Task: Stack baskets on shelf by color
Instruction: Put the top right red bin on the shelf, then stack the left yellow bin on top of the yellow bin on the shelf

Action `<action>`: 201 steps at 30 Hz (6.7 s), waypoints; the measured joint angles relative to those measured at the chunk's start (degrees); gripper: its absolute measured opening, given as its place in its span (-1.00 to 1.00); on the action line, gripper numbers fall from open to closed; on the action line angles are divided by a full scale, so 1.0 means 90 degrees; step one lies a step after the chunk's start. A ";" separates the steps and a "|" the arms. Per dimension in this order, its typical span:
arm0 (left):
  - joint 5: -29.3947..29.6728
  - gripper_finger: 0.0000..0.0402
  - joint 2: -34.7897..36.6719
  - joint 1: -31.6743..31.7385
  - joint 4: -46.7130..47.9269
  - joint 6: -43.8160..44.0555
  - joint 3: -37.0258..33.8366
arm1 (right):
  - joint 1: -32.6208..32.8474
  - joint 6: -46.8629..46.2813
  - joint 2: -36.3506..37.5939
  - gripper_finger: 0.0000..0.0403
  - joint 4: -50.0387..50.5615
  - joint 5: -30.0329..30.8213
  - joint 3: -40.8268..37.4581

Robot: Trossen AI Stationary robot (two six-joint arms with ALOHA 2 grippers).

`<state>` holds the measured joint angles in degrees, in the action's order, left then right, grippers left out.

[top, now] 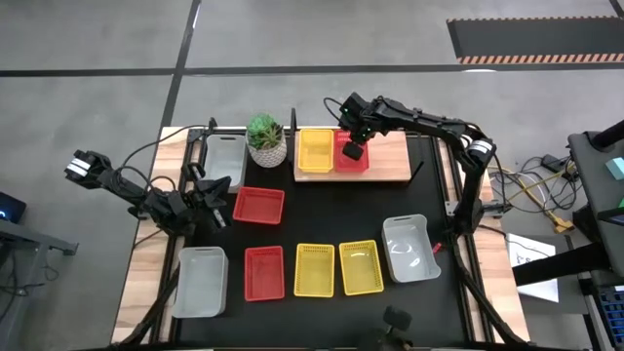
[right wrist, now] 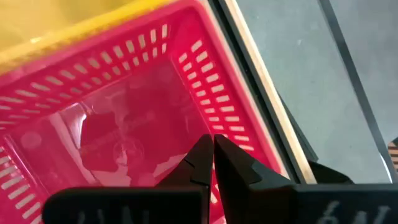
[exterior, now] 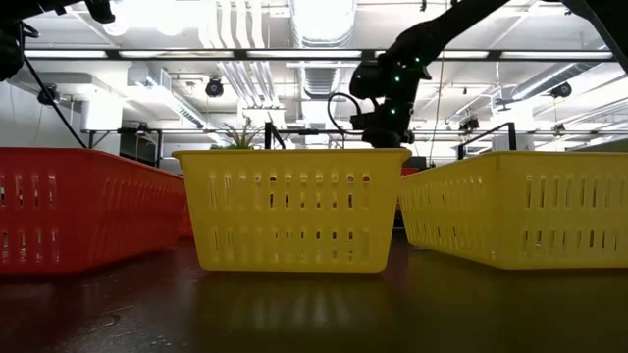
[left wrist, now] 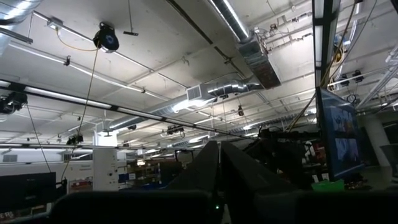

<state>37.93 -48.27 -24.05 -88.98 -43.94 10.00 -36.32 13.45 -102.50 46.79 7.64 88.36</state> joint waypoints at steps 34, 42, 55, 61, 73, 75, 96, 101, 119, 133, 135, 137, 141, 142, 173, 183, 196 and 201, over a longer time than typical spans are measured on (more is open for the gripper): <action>0.0007 -0.99 0.0002 0.0000 0.0001 0.0000 0.0000 | 0.0002 -0.0714 -0.0002 -0.96 0.0441 0.0546 -0.0098; 0.0007 -0.99 0.0002 -0.0002 0.0001 0.0000 0.0000 | 0.0106 -0.0673 0.0154 -0.96 0.0569 0.0680 0.0171; 0.0005 -0.99 0.0003 -0.0001 -0.0005 0.0001 0.0053 | 0.2039 -0.1522 0.1529 -0.96 0.0496 0.0453 -0.0168; 0.0002 -0.99 -0.0008 -0.0002 -0.0008 0.0010 0.0053 | 0.3344 -0.1744 0.1812 -0.96 -0.0132 0.0432 -0.0593; 0.0002 -0.99 -0.0003 -0.0002 -0.0009 0.0019 0.0053 | 0.4704 -0.2346 0.1795 -0.83 -0.0345 0.0432 -0.0617; 0.0000 -0.99 0.0002 -0.0002 -0.0011 0.0021 0.0056 | 0.4774 -0.2391 0.1778 -0.75 -0.0417 0.0432 -0.0617; -0.0009 -0.99 0.0004 0.0000 -0.0012 0.0020 0.0060 | 0.5944 -0.3337 0.0709 0.00 -0.1049 -0.0198 0.0196; -0.0020 -0.99 0.0022 -0.0001 -0.0014 0.0022 0.0061 | 0.6263 -0.4050 0.0355 0.00 -0.1085 -0.0645 0.0549; -0.0035 -0.99 -0.0043 -0.0011 0.0409 0.1367 0.0058 | 0.6953 -0.4877 -0.2376 0.00 0.0813 -0.0676 0.3099; -0.0877 -0.99 0.0043 -0.0090 0.0557 0.1698 0.0053 | 0.6953 -0.4759 -0.3327 -0.19 0.1566 -0.0357 0.3966; -0.0877 -0.99 0.0046 -0.0090 0.0558 0.1698 0.0053 | 0.6951 -0.4758 -0.3317 -0.35 0.1558 -0.0357 0.3965; -0.0877 -0.99 0.0043 -0.0090 0.0559 0.1691 0.0053 | 0.6942 -0.4741 -0.3317 -0.53 0.1569 -0.0360 0.3957; -0.0879 -0.99 0.0048 -0.0090 0.0557 0.1681 0.0053 | 0.6924 -0.4655 -0.3317 -0.88 0.1575 -0.0359 0.3951; -0.0879 -0.99 0.0055 -0.0090 0.0562 0.1681 0.0053 | 0.6924 -0.4644 -0.3315 -0.91 0.1576 -0.0348 0.3951; -0.0882 -0.99 0.0143 -0.0090 0.0618 0.1622 0.0046 | 0.6918 -0.3912 -0.2073 -0.94 0.3176 0.1438 0.3958; -0.0852 -0.99 0.0156 -0.0090 0.0618 0.1019 0.0046 | 0.6438 -0.3669 -0.1417 -0.94 0.3629 0.1724 0.3958; -0.0831 -0.99 0.0383 -0.0085 0.0606 0.0309 0.0046 | 0.5003 -0.2099 -0.1030 -0.94 0.3710 0.1773 0.3958; -0.0721 -0.99 0.0418 -0.0085 0.0613 0.0110 0.0046 | 0.4399 -0.1515 -0.1042 -0.94 0.3676 0.1502 0.3958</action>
<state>31.44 -44.50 -24.82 -83.46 -42.95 10.41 3.28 -0.18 -111.87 79.88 21.16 123.98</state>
